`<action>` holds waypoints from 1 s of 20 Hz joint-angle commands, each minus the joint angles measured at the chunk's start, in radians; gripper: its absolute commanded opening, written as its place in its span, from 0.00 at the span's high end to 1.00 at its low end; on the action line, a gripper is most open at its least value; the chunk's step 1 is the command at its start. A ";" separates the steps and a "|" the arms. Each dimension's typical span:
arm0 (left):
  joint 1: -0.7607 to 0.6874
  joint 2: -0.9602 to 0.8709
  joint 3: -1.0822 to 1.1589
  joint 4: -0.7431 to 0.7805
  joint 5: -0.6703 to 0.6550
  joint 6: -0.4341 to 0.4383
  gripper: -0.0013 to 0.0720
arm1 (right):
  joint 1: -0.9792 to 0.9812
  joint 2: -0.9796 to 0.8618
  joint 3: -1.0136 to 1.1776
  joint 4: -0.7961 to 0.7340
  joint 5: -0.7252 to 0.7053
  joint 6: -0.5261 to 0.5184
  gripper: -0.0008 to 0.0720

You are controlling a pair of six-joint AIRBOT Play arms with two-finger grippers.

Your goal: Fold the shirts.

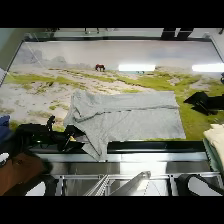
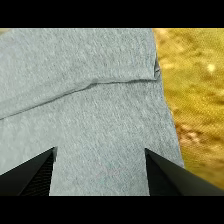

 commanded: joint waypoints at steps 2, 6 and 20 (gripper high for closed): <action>-0.002 -0.045 -0.019 -0.049 -0.128 0.027 0.63 | 0.000 0.001 0.000 0.009 0.019 -0.004 0.12; -0.073 -0.010 -0.019 -0.048 -0.176 0.032 0.88 | -0.002 0.001 0.000 0.009 0.025 -0.002 0.12; 0.196 0.120 0.149 0.019 0.273 0.142 0.95 | -0.208 -0.060 -0.206 -0.252 0.098 0.151 0.19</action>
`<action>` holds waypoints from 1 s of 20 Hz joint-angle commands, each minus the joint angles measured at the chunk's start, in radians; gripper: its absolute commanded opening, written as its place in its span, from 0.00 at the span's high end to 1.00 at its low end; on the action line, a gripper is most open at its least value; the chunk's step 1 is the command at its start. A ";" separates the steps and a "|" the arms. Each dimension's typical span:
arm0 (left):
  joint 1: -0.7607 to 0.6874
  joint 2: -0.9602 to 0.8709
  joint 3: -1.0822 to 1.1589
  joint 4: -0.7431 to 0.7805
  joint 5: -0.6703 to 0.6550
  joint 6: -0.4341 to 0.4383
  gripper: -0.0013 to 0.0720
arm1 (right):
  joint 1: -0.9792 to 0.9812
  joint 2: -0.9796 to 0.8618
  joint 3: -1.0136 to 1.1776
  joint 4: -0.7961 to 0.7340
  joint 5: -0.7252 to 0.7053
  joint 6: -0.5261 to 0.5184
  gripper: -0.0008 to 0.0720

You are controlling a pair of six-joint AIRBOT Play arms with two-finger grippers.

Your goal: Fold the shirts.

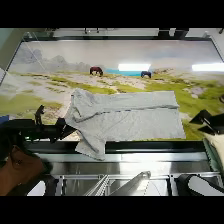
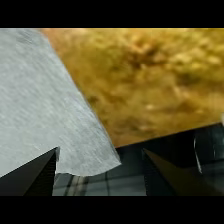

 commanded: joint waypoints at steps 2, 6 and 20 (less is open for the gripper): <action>0.081 -0.117 0.063 0.021 0.203 0.084 0.95 | -0.056 -0.081 -0.111 0.063 0.013 -0.061 0.19; 0.081 -0.251 0.095 0.019 0.282 0.139 0.95 | -0.051 -0.182 -0.166 0.233 -0.004 -0.183 0.20; 0.081 -0.303 0.316 0.071 0.426 0.149 0.95 | -0.129 -0.084 -0.067 0.346 0.227 -0.237 0.96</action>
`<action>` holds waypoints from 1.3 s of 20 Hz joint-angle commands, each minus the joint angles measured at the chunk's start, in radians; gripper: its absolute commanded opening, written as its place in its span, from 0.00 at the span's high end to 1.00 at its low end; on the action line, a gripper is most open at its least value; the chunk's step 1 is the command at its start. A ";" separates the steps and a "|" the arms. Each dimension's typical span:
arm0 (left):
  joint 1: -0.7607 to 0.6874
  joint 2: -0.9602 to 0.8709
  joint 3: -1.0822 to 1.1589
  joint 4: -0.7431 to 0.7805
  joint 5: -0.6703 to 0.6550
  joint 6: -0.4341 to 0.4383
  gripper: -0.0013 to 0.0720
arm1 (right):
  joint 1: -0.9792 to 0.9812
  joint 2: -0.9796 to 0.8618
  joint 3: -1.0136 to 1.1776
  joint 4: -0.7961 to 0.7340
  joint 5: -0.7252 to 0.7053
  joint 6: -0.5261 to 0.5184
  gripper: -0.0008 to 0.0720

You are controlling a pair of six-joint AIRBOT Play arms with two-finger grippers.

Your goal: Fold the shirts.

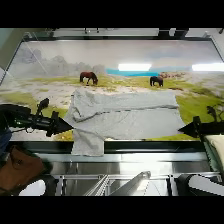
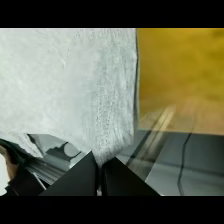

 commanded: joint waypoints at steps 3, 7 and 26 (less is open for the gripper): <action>0.002 -0.002 0.053 0.132 0.060 -0.042 0.95 | -0.073 0.034 0.071 0.003 0.080 0.045 0.96; 0.068 -0.002 0.053 0.145 0.059 -0.051 0.95 | -0.077 0.034 0.089 0.004 0.083 0.045 0.96; -0.085 -0.487 0.732 0.092 0.034 -0.181 0.95 | 0.175 -0.251 0.129 0.502 -0.385 -0.212 0.96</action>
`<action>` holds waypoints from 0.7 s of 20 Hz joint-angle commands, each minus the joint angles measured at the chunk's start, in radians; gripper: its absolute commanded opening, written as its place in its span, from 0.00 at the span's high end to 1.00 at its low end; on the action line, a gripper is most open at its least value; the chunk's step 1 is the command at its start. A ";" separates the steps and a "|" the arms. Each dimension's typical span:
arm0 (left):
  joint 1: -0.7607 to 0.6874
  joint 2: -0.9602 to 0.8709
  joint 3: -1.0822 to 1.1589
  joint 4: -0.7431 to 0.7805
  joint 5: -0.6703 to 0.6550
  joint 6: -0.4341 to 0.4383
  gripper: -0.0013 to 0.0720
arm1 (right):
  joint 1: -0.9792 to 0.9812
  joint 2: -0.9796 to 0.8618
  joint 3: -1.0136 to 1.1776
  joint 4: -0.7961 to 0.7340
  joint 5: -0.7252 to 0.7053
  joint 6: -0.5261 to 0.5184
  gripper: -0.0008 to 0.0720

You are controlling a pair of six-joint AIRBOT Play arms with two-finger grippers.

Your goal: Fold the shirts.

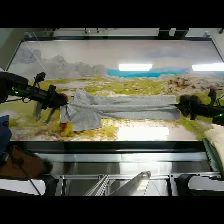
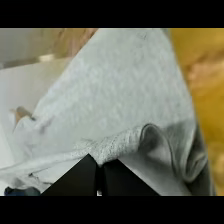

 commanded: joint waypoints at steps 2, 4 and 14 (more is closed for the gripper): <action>-0.021 -0.186 0.177 0.008 0.035 -0.042 0.95 | 0.025 -0.100 0.025 0.041 -0.101 -0.050 0.96; -0.021 -0.243 0.217 0.008 0.052 -0.048 0.95 | 0.025 -0.123 0.034 0.041 -0.105 -0.085 0.96; -0.021 -0.333 0.395 -0.012 0.123 -0.051 0.30 | 0.047 -0.118 0.073 0.036 -0.038 -0.161 0.45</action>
